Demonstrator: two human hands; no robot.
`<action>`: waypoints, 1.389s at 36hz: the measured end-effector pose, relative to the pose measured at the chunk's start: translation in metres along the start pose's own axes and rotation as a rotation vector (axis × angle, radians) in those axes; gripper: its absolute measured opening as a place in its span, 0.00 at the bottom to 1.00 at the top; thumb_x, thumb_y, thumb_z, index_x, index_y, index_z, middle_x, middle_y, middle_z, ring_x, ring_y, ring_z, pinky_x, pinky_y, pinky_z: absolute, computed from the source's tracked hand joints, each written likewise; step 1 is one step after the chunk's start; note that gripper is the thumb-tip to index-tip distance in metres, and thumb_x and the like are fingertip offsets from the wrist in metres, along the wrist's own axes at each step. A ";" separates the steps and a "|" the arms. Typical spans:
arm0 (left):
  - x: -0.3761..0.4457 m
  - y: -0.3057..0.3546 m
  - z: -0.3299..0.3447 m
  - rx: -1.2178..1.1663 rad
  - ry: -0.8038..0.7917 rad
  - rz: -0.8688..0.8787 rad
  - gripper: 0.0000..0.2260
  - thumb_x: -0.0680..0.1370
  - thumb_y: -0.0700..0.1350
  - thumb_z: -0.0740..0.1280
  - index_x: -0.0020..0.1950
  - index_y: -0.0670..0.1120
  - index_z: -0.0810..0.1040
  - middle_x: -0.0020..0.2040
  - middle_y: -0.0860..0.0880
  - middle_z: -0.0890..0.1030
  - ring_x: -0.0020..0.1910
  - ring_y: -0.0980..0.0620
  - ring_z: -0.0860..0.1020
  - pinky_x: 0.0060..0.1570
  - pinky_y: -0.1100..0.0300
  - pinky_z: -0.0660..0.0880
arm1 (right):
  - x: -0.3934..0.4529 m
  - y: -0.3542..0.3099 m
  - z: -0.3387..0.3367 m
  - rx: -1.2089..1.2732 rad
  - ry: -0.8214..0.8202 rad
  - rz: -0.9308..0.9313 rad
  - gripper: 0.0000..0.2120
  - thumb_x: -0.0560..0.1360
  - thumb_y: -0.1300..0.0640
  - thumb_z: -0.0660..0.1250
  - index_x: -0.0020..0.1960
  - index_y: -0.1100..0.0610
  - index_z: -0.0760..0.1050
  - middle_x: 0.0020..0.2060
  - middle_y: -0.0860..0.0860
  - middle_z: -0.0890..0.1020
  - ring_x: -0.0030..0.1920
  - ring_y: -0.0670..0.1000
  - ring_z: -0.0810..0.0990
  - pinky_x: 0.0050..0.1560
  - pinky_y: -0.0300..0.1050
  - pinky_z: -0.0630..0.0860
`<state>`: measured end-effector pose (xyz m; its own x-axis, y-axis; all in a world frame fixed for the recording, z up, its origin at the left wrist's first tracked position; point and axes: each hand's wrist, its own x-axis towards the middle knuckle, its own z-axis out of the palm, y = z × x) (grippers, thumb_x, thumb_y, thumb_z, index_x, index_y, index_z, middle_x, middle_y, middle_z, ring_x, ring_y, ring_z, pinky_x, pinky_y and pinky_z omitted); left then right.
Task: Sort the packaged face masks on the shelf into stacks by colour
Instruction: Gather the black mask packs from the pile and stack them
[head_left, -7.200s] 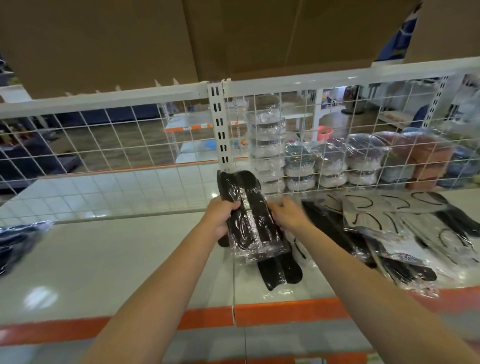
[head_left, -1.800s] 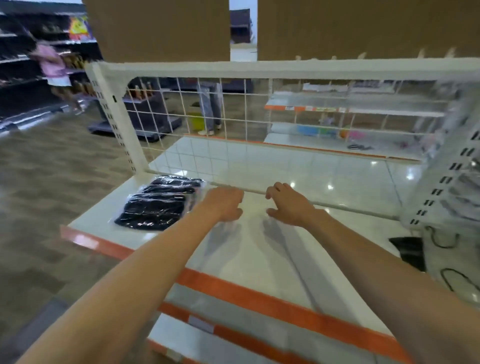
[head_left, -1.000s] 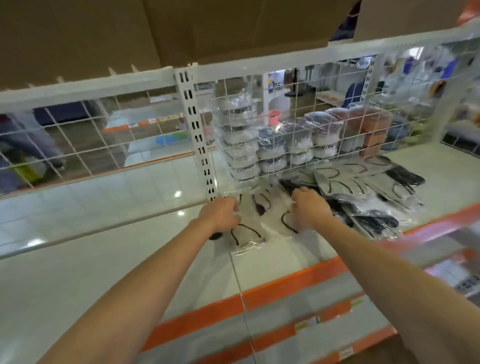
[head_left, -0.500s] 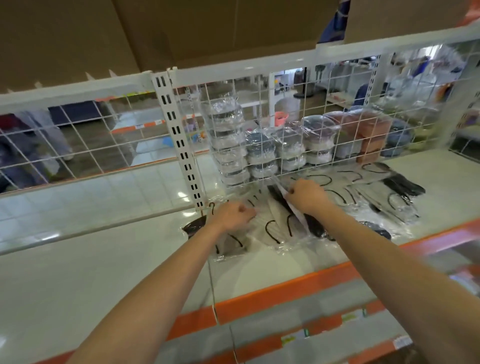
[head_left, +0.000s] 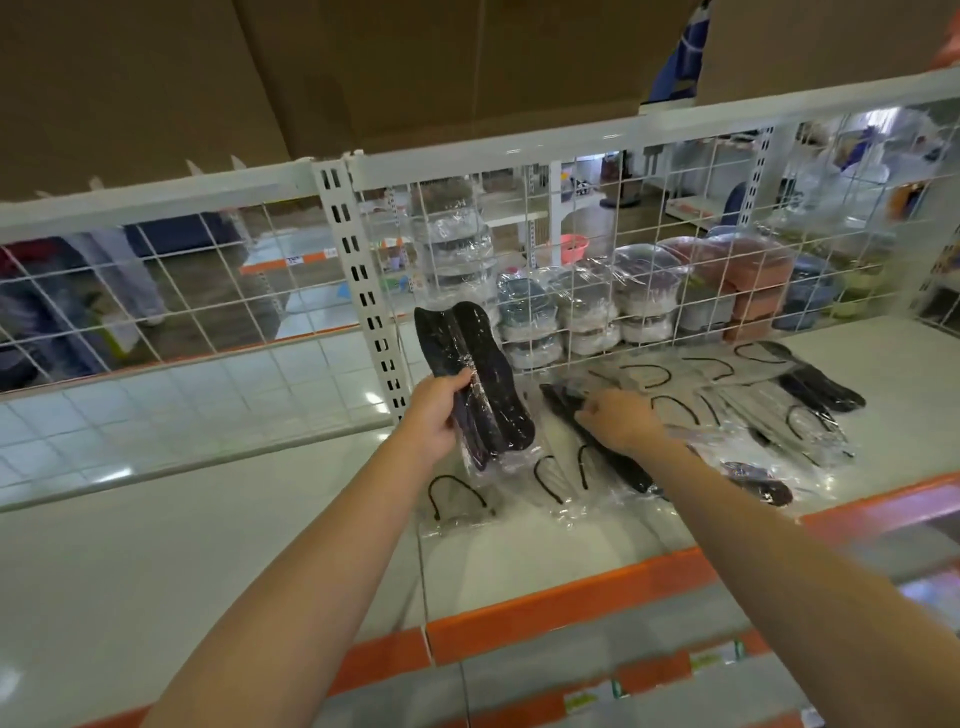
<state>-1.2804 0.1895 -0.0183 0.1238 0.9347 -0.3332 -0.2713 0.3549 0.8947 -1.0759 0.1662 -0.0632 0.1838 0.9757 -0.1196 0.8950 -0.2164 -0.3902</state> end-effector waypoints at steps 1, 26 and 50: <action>-0.001 0.000 -0.005 -0.007 -0.008 -0.005 0.07 0.80 0.36 0.61 0.56 0.39 0.75 0.44 0.43 0.81 0.46 0.46 0.79 0.54 0.47 0.74 | -0.004 0.010 0.015 -0.117 -0.063 0.060 0.20 0.79 0.48 0.58 0.62 0.60 0.74 0.61 0.57 0.76 0.62 0.58 0.73 0.58 0.49 0.71; -0.005 0.006 -0.004 -0.112 -0.295 -0.041 0.28 0.71 0.60 0.66 0.64 0.43 0.74 0.62 0.38 0.78 0.62 0.40 0.76 0.64 0.44 0.70 | -0.028 -0.082 -0.084 0.621 -0.250 -0.415 0.08 0.78 0.55 0.63 0.50 0.56 0.80 0.46 0.48 0.83 0.47 0.47 0.81 0.47 0.38 0.74; 0.004 0.007 -0.027 -0.088 0.061 -0.054 0.16 0.81 0.49 0.59 0.61 0.39 0.74 0.57 0.39 0.80 0.54 0.42 0.79 0.54 0.44 0.74 | -0.006 0.009 0.025 -0.375 0.070 0.066 0.12 0.77 0.63 0.57 0.58 0.58 0.75 0.54 0.56 0.80 0.55 0.58 0.79 0.51 0.49 0.74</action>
<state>-1.3074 0.1961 -0.0218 0.0829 0.9125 -0.4005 -0.3488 0.4030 0.8461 -1.0789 0.1571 -0.0886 0.2616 0.9630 -0.0652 0.9645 -0.2634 -0.0210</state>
